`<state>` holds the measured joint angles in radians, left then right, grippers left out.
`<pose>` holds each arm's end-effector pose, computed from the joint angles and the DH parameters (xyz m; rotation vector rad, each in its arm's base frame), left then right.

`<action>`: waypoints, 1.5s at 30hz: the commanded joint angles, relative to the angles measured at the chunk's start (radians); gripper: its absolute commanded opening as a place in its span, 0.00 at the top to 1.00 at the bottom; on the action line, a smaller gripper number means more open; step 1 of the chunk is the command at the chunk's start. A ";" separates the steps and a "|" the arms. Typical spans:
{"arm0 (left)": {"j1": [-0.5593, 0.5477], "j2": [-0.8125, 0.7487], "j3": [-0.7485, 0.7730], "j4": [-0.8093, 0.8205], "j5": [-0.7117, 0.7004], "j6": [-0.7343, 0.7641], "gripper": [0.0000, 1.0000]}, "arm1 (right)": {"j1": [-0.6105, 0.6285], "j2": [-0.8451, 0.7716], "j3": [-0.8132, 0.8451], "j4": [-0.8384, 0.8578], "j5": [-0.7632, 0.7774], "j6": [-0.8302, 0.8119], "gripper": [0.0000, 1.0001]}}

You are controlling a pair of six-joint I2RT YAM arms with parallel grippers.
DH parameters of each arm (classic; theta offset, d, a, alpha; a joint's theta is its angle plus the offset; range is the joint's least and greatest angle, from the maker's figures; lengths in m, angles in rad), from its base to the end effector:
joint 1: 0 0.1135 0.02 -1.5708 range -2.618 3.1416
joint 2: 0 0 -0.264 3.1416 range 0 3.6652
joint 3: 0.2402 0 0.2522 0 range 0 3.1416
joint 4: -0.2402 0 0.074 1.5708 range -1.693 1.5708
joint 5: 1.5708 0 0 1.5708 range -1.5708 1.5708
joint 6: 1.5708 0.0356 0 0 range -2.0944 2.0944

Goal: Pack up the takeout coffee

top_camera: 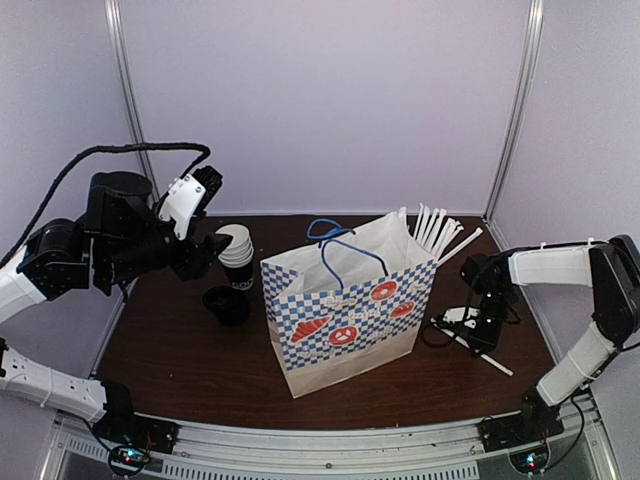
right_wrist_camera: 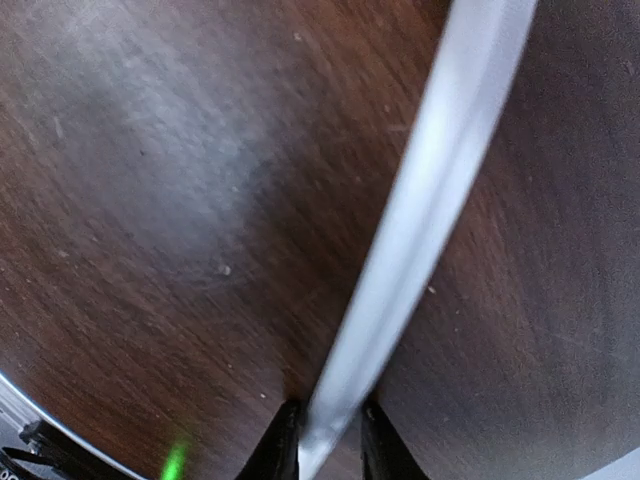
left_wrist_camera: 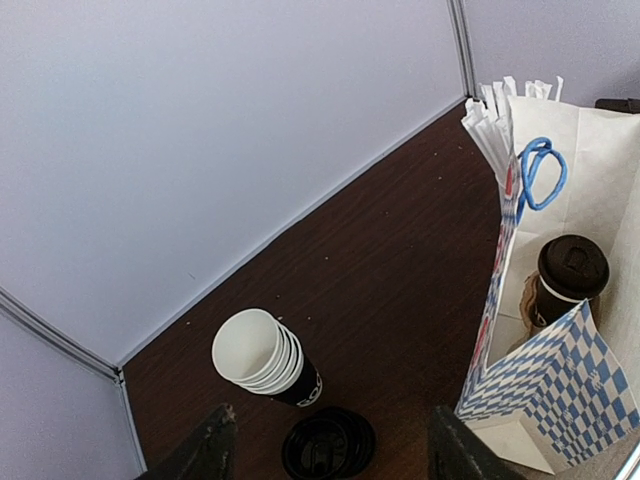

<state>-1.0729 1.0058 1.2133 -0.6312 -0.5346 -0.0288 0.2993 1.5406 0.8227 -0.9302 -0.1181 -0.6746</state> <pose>0.1121 -0.1683 0.4026 0.6589 1.8221 -0.1999 0.2162 0.0711 0.1524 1.4356 -2.7264 -0.2012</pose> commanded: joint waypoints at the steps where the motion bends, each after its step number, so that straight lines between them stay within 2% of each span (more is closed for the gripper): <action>1: 0.005 -0.019 -0.006 0.025 -0.012 -0.014 0.34 | 0.029 0.084 0.001 0.073 0.037 0.019 0.79; 7: 0.006 -0.031 -0.021 0.032 -0.015 -0.016 0.34 | 0.037 0.056 0.003 0.062 0.045 0.036 0.83; 12: 0.007 -0.024 -0.026 0.043 -0.007 -0.013 0.34 | 0.037 0.021 0.000 0.071 0.080 0.052 0.98; 14: 0.006 -0.023 -0.024 0.049 -0.004 -0.009 0.34 | 0.037 -0.003 0.010 0.025 0.081 0.061 1.00; 20: 0.007 -0.016 -0.014 0.067 0.003 0.011 0.34 | 0.034 -0.264 0.072 -0.153 0.106 0.054 1.00; 22: 0.005 -0.015 -0.012 0.077 0.010 0.015 0.33 | 0.029 -0.376 0.149 -0.237 0.047 0.032 1.00; 24: 0.005 -0.013 -0.009 0.081 0.018 0.013 0.33 | 0.022 -0.468 0.250 -0.329 -0.082 0.000 1.00; 26: 0.006 -0.014 -0.010 0.088 0.019 0.011 0.33 | -0.017 -0.437 0.381 -0.419 -0.251 -0.005 1.00; 28: 0.006 -0.012 -0.007 0.094 0.022 0.007 0.33 | -0.020 -0.413 0.480 -0.429 -0.373 0.005 1.00; 32: 0.005 0.001 0.027 0.087 0.041 0.000 0.33 | -0.010 -0.307 0.743 -0.397 -0.617 0.057 1.00; 36: 0.005 -0.001 0.052 0.059 0.046 -0.032 0.34 | 0.019 -0.179 1.004 -0.261 -0.822 0.217 1.00; 41: 0.007 -0.029 0.050 0.056 0.046 -0.065 0.33 | 0.137 0.009 1.190 -0.215 -0.848 0.263 1.00; 45: 0.005 -0.035 0.059 0.040 0.040 -0.077 0.33 | 0.238 0.072 1.202 -0.120 -0.818 0.286 1.00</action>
<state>-1.0729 0.9882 1.2385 -0.6037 -0.4976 -0.0742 0.4576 1.5585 2.0106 -1.1370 -0.9012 -0.4438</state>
